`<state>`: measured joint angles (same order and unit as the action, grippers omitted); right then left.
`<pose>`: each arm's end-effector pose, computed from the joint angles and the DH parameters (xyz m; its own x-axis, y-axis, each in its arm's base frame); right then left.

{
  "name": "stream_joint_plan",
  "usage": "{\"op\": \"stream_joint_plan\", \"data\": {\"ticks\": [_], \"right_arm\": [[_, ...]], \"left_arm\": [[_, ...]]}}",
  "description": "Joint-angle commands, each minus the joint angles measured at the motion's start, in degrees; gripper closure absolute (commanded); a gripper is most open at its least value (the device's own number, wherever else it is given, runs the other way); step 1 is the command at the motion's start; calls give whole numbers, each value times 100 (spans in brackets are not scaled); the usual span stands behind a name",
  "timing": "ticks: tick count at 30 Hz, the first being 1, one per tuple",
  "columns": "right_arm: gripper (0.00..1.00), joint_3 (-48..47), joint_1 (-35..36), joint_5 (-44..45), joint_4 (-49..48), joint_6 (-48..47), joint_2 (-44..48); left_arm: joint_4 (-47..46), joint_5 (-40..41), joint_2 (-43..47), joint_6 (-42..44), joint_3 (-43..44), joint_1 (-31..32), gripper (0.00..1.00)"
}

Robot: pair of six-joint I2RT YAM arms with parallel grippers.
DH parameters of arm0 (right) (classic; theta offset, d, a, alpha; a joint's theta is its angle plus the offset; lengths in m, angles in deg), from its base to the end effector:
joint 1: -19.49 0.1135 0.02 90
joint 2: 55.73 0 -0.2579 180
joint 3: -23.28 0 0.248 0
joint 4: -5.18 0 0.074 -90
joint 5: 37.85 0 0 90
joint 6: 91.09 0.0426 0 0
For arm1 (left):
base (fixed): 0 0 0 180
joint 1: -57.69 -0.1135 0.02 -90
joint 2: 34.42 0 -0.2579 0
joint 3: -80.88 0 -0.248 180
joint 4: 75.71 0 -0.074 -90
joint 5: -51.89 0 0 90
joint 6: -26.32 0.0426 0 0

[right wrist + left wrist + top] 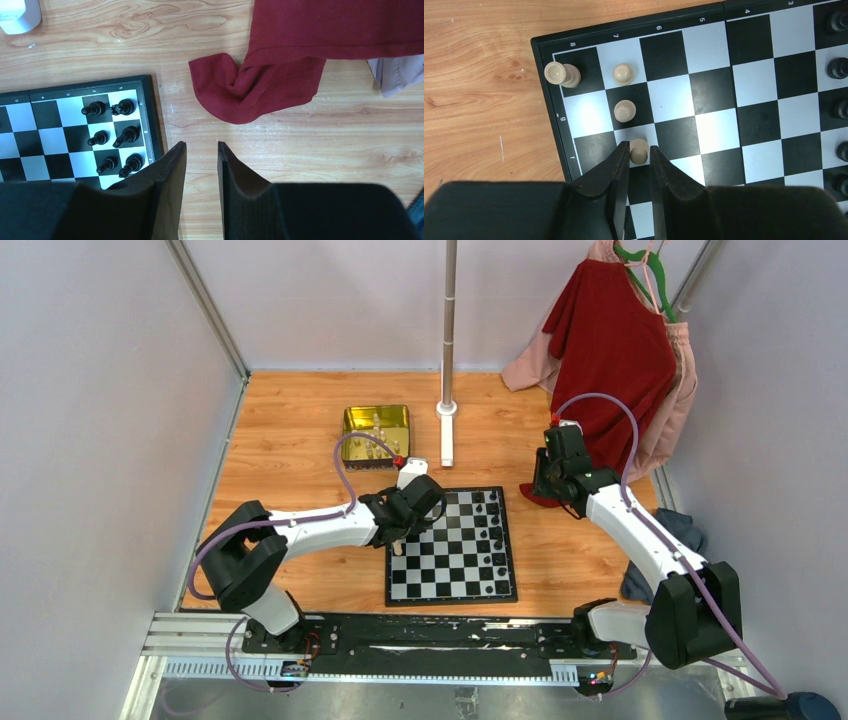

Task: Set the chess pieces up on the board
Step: Place the chess piece on the chessboard, then pick up the chess piece from the storage box.

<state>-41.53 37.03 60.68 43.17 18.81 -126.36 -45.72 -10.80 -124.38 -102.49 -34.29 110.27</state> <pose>0.2546 0.0738 0.2513 -0.6874 0.1358 -0.7135 0.0404 0.9880 0.1491 0.2029 -0.2330 0.1743 -0.7308 0.0387 -0.6815 0.1132 0.9914 -0.0651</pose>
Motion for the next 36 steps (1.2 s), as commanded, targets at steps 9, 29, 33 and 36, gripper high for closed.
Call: {"op": "stream_joint_plan", "data": {"ticks": [9,29,33,36], "right_arm": [[66,143,-5,-3,40,-35,181],[66,154,-5,-61,27,5,283],[66,204,-3,-60,25,8,396],[66,250,-4,-32,27,3,521]], "left_arm": [[161,146,-36,-29,311,-46,73],[1288,1208,1043,395,1402,107,32],[1289,1123,775,545,1742,-358,25],[1171,935,558,586,1992,-790,25]]}}
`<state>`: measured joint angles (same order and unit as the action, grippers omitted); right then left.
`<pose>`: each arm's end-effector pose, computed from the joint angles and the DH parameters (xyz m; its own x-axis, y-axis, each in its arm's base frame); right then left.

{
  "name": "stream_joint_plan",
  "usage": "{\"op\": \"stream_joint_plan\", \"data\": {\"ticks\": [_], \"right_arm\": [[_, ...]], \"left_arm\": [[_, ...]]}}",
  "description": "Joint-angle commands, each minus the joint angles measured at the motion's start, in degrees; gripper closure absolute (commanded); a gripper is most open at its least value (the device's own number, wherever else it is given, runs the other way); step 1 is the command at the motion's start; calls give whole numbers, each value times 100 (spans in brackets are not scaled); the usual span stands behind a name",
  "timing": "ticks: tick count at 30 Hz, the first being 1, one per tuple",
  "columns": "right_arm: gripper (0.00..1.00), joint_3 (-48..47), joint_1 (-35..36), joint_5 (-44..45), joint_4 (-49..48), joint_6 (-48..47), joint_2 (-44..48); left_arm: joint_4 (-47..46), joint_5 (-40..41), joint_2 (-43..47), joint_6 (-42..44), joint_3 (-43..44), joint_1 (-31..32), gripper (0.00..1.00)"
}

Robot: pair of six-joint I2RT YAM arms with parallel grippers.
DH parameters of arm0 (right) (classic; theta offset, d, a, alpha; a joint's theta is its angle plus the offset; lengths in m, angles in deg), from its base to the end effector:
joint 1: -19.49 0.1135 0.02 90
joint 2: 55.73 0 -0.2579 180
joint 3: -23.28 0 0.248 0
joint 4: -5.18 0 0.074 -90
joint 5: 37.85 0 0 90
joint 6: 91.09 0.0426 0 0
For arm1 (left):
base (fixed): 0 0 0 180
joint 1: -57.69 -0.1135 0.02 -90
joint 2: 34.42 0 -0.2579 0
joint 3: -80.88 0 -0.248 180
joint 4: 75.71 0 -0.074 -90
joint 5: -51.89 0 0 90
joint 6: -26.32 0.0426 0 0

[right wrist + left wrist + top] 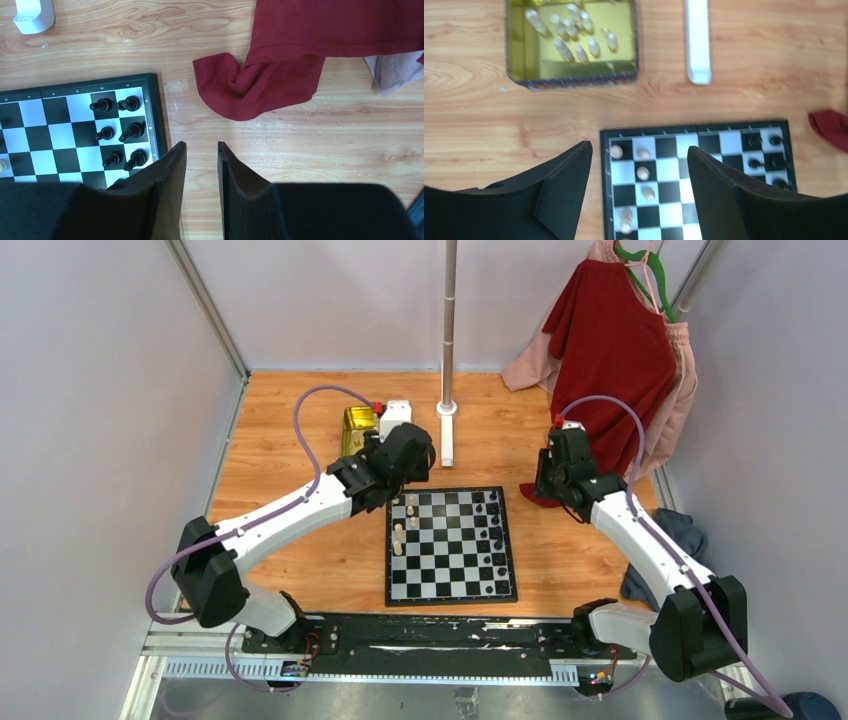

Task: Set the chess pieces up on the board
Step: Pick up the chess piece from the storage box.

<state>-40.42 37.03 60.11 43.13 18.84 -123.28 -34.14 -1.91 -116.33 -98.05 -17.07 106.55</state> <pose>0.2455 0.0714 0.2578 -0.6657 0.1437 -0.7323 0.0286 0.9855 0.1673 0.2248 -0.2191 0.2977 -0.5379 -0.0766 -0.8395 0.0154 0.9948 -0.1007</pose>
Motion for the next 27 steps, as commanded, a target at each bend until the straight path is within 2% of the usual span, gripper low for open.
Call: {"op": "stream_joint_plan", "data": {"ticks": [1,7,11,19,27], "right_arm": [[66,155,-5,23,31,-4,248],[66,257,-5,-116,-11,63,401],[66,364,-1,-187,-23,115,466],[66,538,-7,-201,-30,164,435],[66,495,-5,-252,-30,189,140]], "left_arm": [[-31,-95,-360,135,380,-579,25],[-281,-698,-1076,162,1012,-1677,24],[-374,-891,-1663,304,1445,-2058,24],[-527,-1097,-2600,479,1793,-2437,27],[-750,-1265,-2886,303,1660,-2690,35]]}}
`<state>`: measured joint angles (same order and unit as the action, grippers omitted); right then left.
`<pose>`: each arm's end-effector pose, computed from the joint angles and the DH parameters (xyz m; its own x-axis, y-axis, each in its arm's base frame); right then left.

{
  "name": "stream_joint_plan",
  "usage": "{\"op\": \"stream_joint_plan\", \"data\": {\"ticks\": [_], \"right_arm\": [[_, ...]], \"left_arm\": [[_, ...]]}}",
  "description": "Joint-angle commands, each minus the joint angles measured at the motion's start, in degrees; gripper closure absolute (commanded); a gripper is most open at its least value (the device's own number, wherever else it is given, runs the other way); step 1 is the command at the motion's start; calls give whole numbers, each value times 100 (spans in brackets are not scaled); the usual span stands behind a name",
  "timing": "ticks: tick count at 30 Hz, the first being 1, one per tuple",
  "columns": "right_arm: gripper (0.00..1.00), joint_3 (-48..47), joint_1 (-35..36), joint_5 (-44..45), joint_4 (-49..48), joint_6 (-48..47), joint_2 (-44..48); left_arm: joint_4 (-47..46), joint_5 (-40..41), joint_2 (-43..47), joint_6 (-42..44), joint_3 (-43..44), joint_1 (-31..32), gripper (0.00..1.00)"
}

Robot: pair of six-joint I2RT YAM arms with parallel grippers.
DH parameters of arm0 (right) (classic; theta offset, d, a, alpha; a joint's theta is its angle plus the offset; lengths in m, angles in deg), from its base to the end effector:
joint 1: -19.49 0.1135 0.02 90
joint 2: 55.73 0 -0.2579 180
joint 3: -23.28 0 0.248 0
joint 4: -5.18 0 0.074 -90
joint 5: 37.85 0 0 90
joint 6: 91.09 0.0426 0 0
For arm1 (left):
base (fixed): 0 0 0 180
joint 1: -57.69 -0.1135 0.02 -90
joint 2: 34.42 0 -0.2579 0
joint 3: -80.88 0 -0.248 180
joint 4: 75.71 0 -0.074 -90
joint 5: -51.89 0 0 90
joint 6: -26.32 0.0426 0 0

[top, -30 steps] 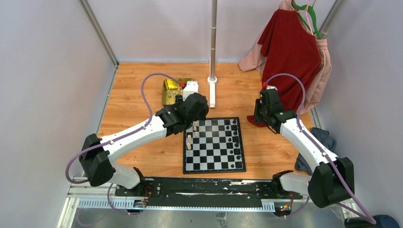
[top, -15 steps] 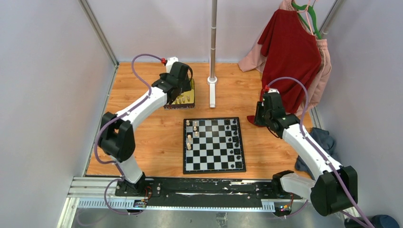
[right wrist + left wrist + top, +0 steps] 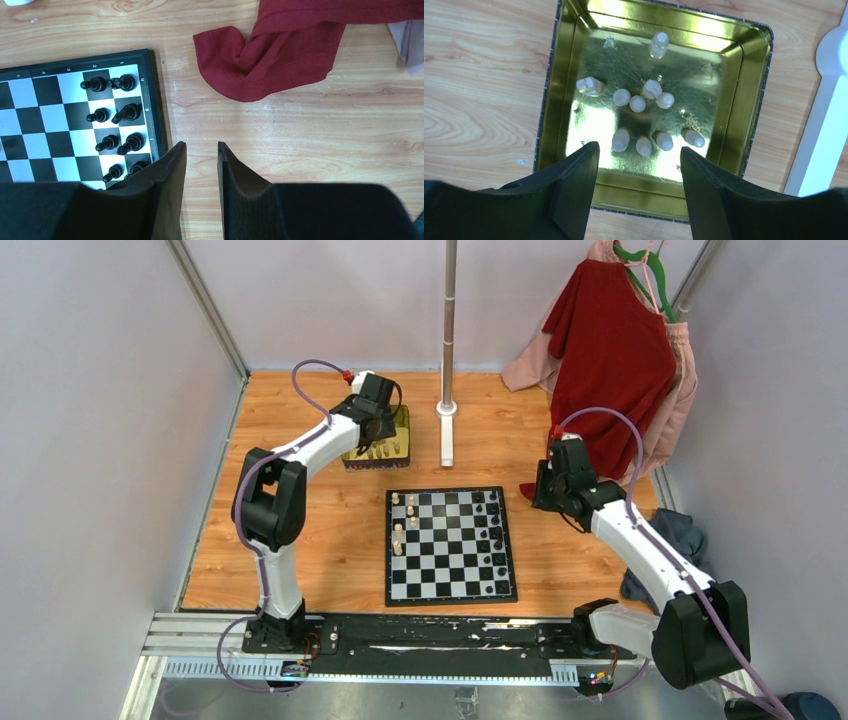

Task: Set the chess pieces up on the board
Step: Pick up the chess piece from the storage box.

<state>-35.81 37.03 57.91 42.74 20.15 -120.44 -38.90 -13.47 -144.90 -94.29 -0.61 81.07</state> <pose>0.2316 0.0687 0.2428 -0.6915 0.1595 -0.7046 0.0219 0.9795 0.2002 0.3991 -0.1532 0.2189 -0.6495 -0.2234 -0.7268 -0.2582 0.9639 -0.0656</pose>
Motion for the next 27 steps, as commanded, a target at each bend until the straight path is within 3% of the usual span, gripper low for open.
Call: {"op": "stream_joint_plan", "data": {"ticks": [1,10,27], "right_arm": [[66,16,-5,-27,9,51,-178],[66,-113,-9,-31,27,10,-455],[66,-221,-5,-43,25,-10,-726]], "left_arm": [[-280,-113,-74,-79,27,-167,35],[-332,-286,-299,-191,4,-279,46],[-364,-361,-547,-244,-169,-360,54]]}}
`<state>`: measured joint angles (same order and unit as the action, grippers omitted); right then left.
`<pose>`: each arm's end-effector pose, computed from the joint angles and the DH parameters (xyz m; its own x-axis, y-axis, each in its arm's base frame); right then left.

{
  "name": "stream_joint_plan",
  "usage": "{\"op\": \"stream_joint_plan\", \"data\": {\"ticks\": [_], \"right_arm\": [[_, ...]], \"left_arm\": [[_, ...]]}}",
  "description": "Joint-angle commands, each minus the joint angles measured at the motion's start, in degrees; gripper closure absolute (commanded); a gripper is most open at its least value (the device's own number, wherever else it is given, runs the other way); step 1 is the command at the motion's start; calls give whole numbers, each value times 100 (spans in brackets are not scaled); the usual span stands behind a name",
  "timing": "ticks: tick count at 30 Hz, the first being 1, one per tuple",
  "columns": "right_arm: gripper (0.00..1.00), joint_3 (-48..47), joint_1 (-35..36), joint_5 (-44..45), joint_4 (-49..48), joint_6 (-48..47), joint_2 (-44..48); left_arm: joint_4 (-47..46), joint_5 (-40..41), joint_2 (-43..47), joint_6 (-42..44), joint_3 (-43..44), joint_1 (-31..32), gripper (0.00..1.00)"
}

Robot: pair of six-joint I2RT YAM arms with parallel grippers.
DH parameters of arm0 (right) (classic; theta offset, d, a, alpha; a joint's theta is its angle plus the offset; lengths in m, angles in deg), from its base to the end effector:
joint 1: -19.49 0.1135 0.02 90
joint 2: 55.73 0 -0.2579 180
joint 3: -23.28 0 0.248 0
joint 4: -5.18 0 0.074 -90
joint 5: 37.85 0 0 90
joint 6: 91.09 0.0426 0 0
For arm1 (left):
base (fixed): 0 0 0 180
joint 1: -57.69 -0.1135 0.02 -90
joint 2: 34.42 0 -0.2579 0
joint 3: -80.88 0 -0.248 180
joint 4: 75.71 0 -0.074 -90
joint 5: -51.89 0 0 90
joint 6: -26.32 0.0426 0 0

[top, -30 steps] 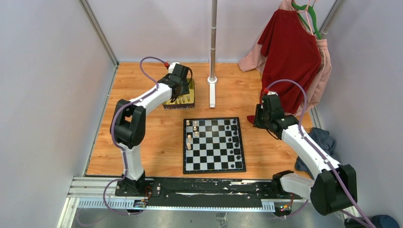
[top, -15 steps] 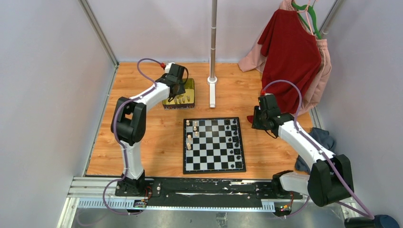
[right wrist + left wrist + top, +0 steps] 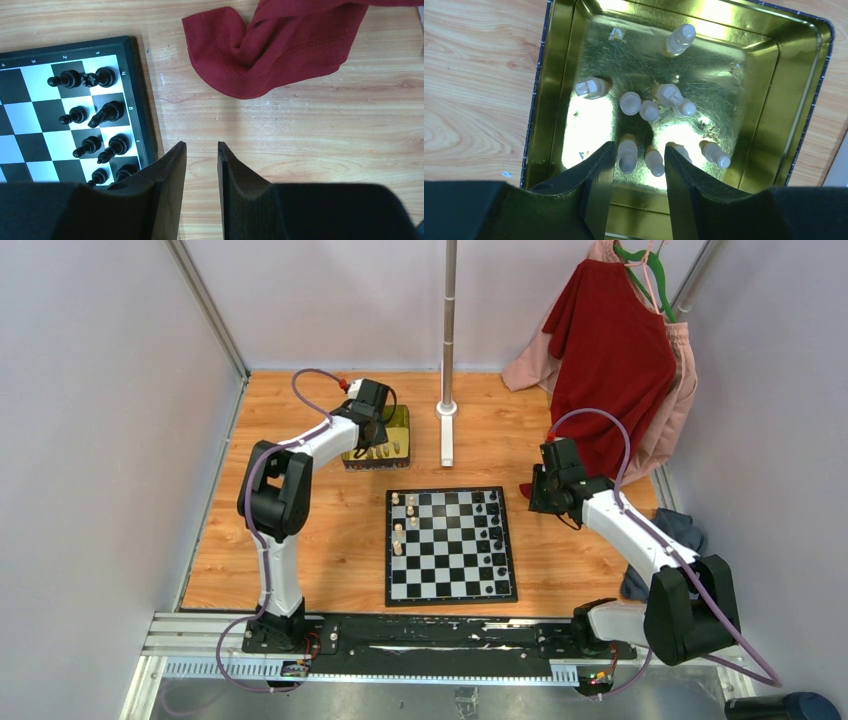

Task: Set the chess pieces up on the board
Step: Pick up the chess piece from the storage box.

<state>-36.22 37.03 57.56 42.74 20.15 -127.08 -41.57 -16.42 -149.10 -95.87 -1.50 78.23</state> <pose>0.2453 0.0733 0.2185 -0.7624 0.1373 -0.6324 0.0372 0.9849 0.1690 0.4138 -0.1382 0.1866 -0.6758 -0.2754 -0.6837 -0.2964 0.9508 -0.0901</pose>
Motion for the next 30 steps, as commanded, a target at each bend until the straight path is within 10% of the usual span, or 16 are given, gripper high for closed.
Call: {"op": "stream_joint_plan", "data": {"ticks": [1,30], "right_arm": [[66,-179,-1,-5,26,-5,-71],[66,-214,-5,73,20,-16,-238]], "left_arm": [[-102,-72,-135,-98,-86,-76,55],[-115,30,-100,-42,-243,-146,97]]}}
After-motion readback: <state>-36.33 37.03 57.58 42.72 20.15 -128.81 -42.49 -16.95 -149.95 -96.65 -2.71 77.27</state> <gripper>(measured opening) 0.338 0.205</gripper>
